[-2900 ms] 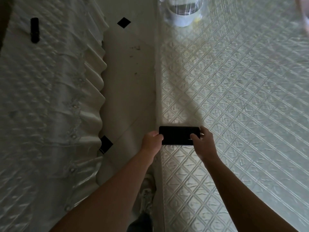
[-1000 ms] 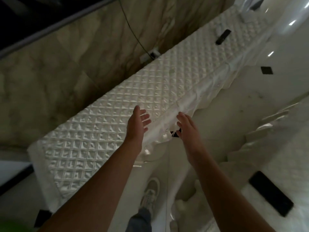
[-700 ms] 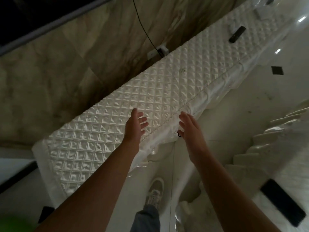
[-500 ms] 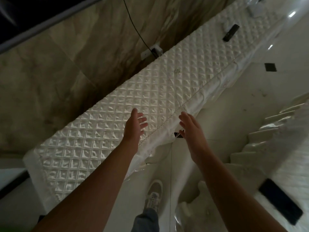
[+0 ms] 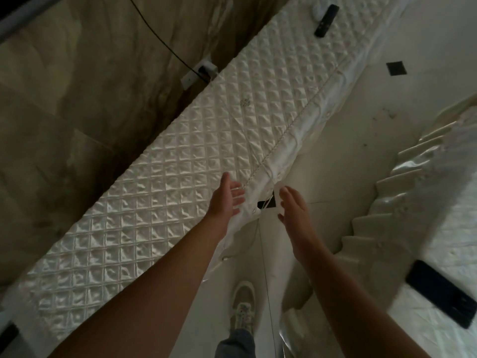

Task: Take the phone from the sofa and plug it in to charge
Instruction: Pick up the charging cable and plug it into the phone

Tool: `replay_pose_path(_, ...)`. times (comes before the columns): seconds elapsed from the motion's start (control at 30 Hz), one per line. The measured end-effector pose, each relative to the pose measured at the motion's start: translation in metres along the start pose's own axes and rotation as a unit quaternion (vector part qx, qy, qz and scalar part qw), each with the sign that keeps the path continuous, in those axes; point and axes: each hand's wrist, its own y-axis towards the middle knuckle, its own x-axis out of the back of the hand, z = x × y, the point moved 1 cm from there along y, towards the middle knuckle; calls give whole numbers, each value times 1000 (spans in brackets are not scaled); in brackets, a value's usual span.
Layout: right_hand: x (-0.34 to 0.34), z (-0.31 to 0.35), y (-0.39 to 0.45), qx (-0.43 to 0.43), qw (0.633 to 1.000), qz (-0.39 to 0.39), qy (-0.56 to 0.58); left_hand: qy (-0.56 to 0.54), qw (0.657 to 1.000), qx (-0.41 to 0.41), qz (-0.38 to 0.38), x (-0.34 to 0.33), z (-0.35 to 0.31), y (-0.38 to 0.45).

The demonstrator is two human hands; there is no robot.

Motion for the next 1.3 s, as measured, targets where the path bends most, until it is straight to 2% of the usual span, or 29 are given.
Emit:
replay_pose_path(0.27, 22, -26, 24, -48, 998, -36, 37, 63, 997, 2, 48, -49, -6, 41)
replay_pose_path(0.57, 35, -29, 25, -58, 993, -48, 87, -31, 998, 48, 38, -77, -16, 73)
replay_pose_path(0.8, 54, -36, 22, -62, 991, -61, 105, -26, 999, 19, 10, -95, -20, 88)
replay_pose_path(1.1, 65, -40, 24, -99, 982, -98, 128, -131, 987, 55, 74, -102, -26, 86)
replay_pose_path(1.3, 65, -38, 25, -90, 986, -71, 118, -43, 998, 16, 34, -106, -21, 95)
